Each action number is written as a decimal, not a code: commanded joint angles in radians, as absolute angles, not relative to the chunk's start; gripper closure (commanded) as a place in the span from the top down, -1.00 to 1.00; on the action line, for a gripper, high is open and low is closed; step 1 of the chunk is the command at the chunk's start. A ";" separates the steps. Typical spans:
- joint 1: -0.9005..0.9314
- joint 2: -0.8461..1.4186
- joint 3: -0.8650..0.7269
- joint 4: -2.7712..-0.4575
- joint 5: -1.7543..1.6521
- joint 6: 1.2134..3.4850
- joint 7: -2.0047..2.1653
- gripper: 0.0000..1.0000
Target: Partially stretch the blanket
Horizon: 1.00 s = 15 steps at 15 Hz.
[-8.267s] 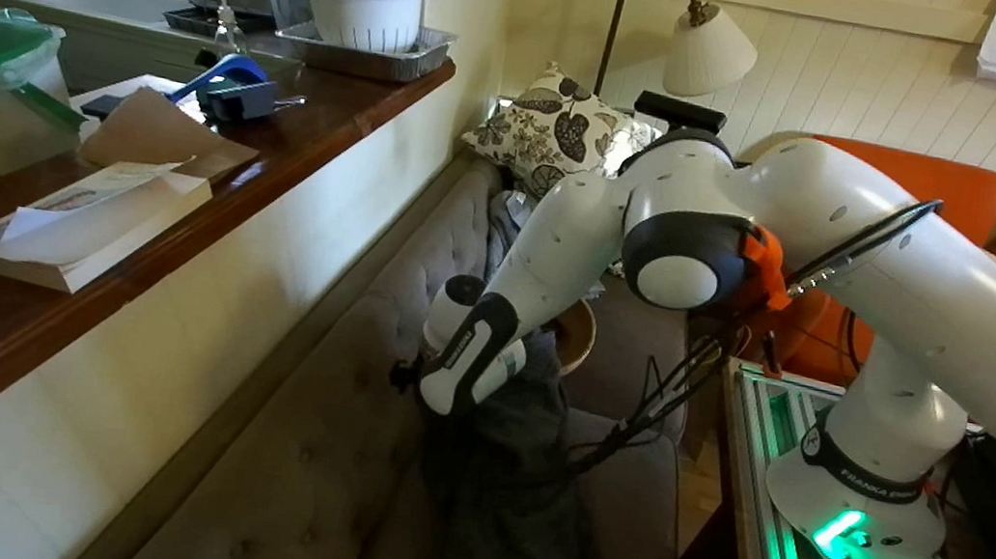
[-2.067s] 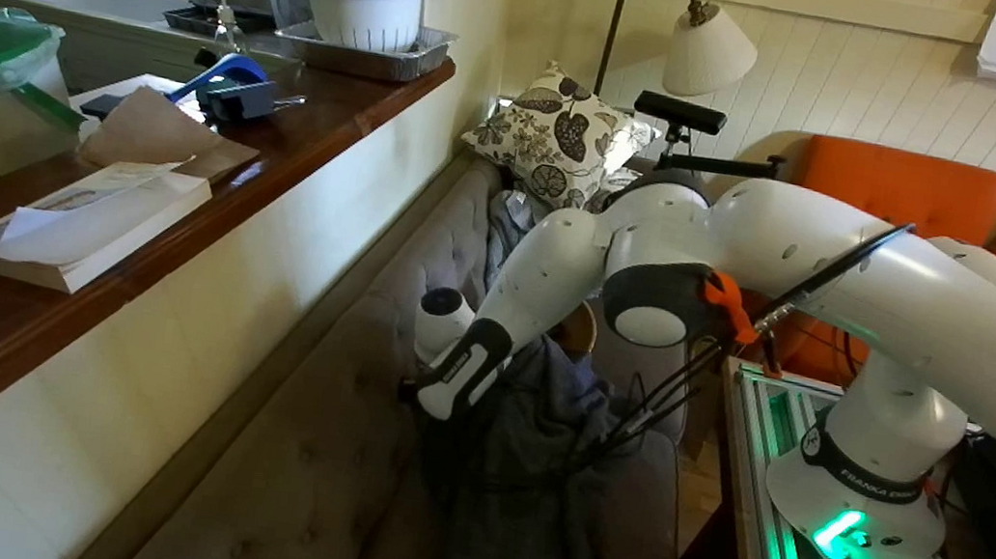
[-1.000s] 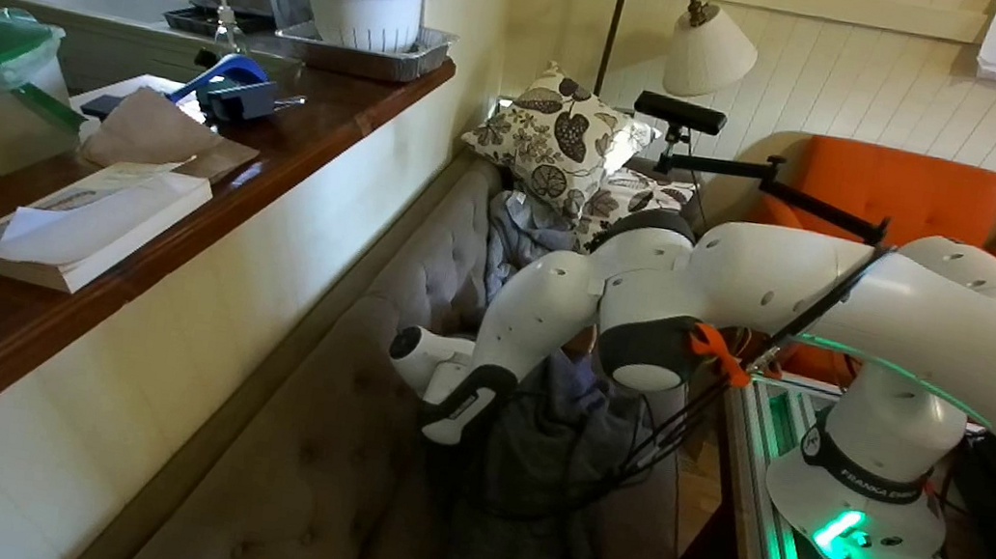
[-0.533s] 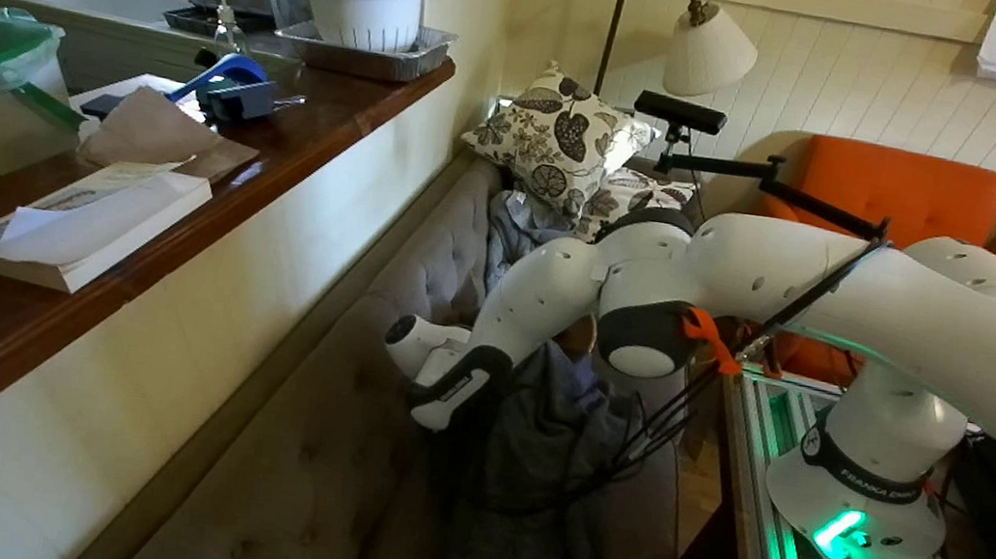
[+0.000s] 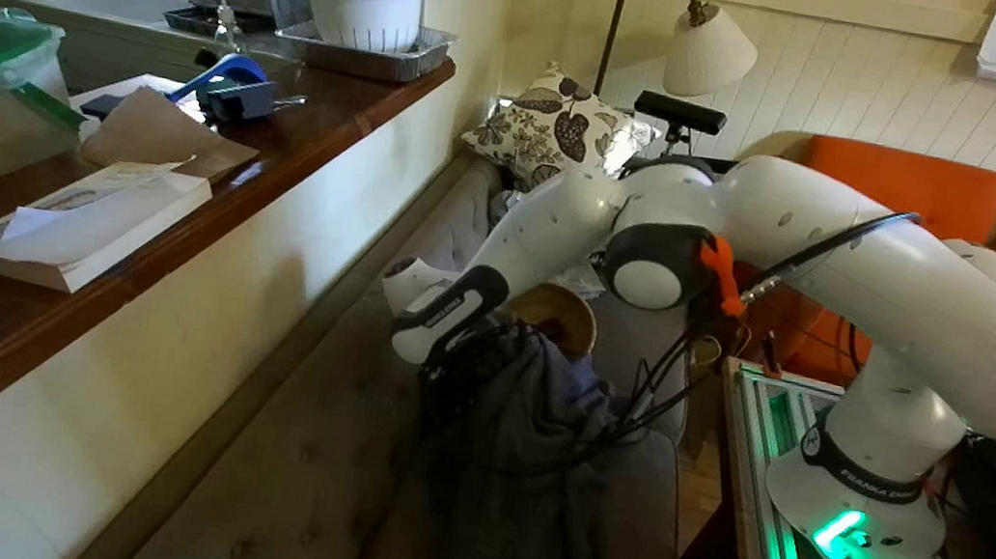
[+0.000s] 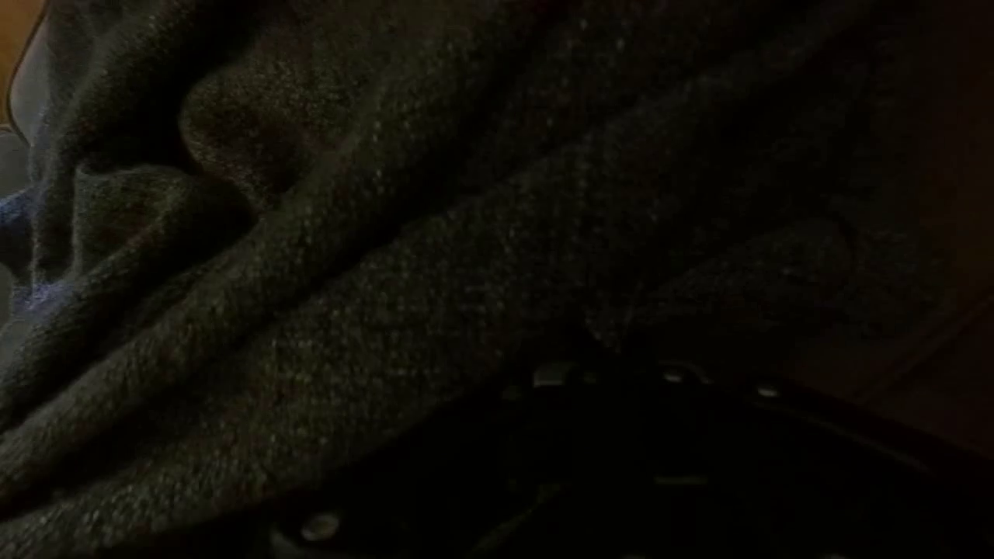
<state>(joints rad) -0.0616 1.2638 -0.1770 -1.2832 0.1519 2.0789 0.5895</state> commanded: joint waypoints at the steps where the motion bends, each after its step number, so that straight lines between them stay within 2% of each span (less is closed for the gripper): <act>1: -0.145 1.048 -0.110 -1.469 0.211 2.033 0.421 -0.97; 5: -0.231 0.951 -0.057 -1.519 0.318 1.980 0.291 -0.97; 15: -0.376 0.881 0.062 -1.556 0.622 1.893 0.020 -0.97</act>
<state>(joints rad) -0.3441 0.9178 0.0217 -1.5132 0.5287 1.8954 0.0948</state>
